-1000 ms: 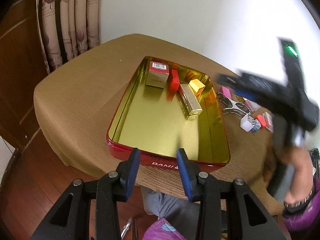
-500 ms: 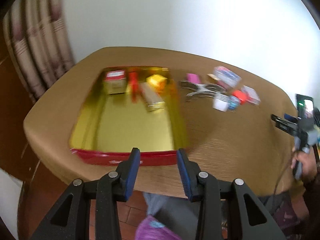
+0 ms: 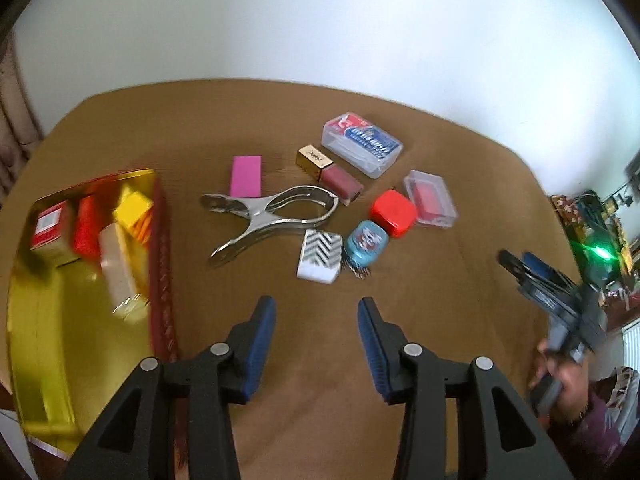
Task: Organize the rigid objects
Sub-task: 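Grasp the black-white chevron cube with the left tool, then hold the chevron cube with the left tool while the right tool grasps the clear red-lidded box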
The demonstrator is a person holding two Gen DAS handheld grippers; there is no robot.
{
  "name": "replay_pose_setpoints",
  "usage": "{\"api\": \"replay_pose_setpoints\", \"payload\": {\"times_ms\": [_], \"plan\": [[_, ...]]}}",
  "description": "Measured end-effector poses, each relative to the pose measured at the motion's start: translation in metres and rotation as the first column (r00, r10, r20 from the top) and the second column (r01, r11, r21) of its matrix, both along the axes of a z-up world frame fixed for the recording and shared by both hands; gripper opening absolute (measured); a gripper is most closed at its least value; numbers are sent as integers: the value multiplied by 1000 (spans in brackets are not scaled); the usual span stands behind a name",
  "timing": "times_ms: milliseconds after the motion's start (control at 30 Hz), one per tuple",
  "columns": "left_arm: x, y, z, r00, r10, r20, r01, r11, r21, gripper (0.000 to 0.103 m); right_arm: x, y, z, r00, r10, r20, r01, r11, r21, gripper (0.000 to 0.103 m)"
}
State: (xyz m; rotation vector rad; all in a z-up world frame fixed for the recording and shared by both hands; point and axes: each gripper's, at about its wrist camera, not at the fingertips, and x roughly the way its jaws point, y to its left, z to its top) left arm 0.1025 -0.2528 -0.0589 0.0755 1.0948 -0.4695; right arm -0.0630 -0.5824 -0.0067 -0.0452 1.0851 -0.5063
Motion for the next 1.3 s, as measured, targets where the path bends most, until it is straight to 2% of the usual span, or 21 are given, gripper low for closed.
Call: {"api": "replay_pose_setpoints", "payload": {"times_ms": [100,400,700,767,800,1033,1133,1300], "plan": [[20,-13,-12,999,0,-39,0,1000,-4,44,1,-1,-2,1000,15,4,-15,999,30,79],[42,-29,-33,997,-37,-62,40,998,56,44,8,0,-11,1000,30,-8,-30,997,67,79],[58,-37,-55,996,-23,-83,31,995,91,43,10,2,-15,999,34,-25,-32,996,78,81],[60,-38,-60,996,-15,-90,24,995,99,34,8,2,-14,999,33,-27,-31,997,77,82],[59,-37,-60,997,-5,-71,13,994,104,32,8,3,-14,999,33,-28,-31,997,77,82],[30,-22,-53,999,35,-30,-32,997,71,31,8,2,-13,999,29,-29,-26,997,76,83],[9,-7,-51,997,59,-55,-58,998,24,32,11,4,-12,999,27,-37,-24,997,73,82],[-18,12,-53,994,66,-89,-66,998,-5,32,39,23,-13,999,50,-23,-45,987,155,82]]}}
